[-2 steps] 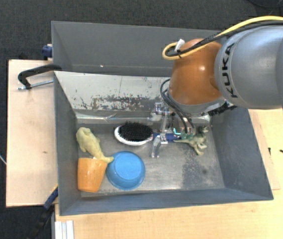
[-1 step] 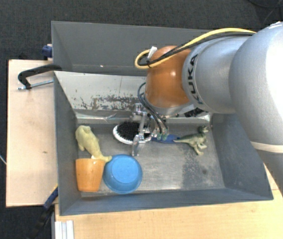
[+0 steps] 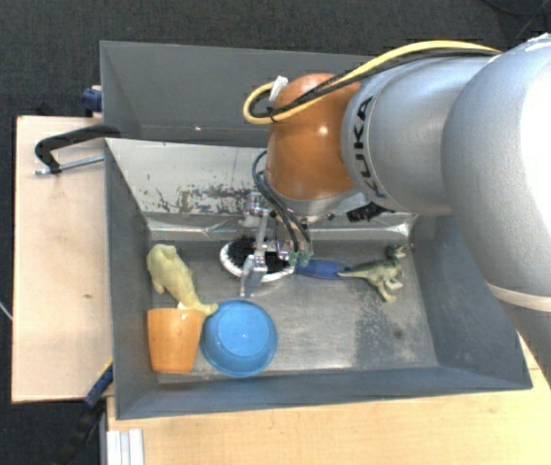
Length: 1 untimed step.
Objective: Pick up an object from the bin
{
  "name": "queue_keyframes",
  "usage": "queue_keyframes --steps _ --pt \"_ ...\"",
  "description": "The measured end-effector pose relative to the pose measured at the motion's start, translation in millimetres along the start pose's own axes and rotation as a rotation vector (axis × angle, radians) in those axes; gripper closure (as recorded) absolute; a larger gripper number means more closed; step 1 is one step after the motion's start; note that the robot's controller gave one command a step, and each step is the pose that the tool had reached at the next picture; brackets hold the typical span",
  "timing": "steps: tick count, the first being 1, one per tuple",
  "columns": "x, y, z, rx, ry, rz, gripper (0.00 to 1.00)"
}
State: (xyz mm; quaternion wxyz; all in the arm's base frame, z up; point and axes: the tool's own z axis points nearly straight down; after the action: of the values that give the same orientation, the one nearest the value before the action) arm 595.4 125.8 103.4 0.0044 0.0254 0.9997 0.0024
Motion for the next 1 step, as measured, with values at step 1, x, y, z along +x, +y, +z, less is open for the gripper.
queue_keyframes --steps 1 --pt "-8.1 -8.3 -0.8 0.003 0.003 0.255 0.00"
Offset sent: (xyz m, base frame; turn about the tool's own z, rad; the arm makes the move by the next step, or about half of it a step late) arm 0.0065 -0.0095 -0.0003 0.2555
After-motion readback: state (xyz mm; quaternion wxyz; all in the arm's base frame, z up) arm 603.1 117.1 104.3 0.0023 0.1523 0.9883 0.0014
